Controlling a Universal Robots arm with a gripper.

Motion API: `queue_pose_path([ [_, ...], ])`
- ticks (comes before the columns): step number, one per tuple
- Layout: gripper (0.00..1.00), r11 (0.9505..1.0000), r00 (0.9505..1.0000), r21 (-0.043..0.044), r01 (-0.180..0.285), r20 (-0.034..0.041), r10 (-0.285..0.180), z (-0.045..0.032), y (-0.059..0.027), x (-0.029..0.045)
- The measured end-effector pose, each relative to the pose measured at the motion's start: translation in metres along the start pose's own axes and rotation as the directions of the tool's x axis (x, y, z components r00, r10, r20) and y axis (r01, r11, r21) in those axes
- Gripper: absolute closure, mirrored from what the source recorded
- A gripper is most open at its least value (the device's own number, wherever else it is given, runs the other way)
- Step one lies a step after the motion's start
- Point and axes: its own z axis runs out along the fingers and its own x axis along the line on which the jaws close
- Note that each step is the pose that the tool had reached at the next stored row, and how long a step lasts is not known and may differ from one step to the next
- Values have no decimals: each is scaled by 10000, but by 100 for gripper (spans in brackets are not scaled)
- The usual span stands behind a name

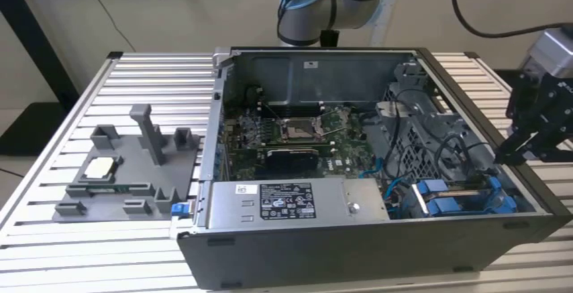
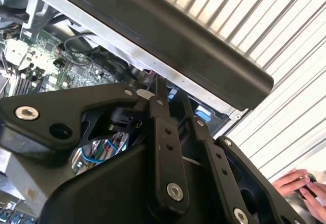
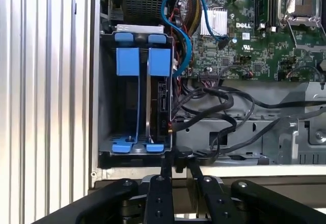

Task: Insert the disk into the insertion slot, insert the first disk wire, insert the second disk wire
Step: 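Insert the second disk wire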

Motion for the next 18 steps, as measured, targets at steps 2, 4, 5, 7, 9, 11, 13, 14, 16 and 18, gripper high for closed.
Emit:
queue_pose_path([
  [2, 73, 10000, 10000, -14, -54, 55, 54, 1, 5, 0],
  [4, 73, 9999, 9999, -29, -141, 83, 141, 2, 11, 0],
  [5, 73, 9998, 9998, -43, -180, 86, 180, 2, 13, 0],
  [7, 73, 9996, 9996, -75, -261, 91, 262, 3, 23, 1],
  [9, 73, 9994, 9994, -98, -336, 92, 337, 2, 33, 1],
  [11, 73, 9991, 9991, -114, -408, 96, 409, 4, 46, 1],
  [13, 73, 9988, 9988, -118, -479, 107, 481, 5, 57, 1],
  [14, 73, 9986, 9986, -117, -508, 124, 509, 5, 61, 1],
  [16, 76, 9984, 9983, -114, -560, 163, 561, 7, 69, 0],
  [18, 76, 9981, 9979, -113, -600, 226, 603, 8, 80, 1],
])
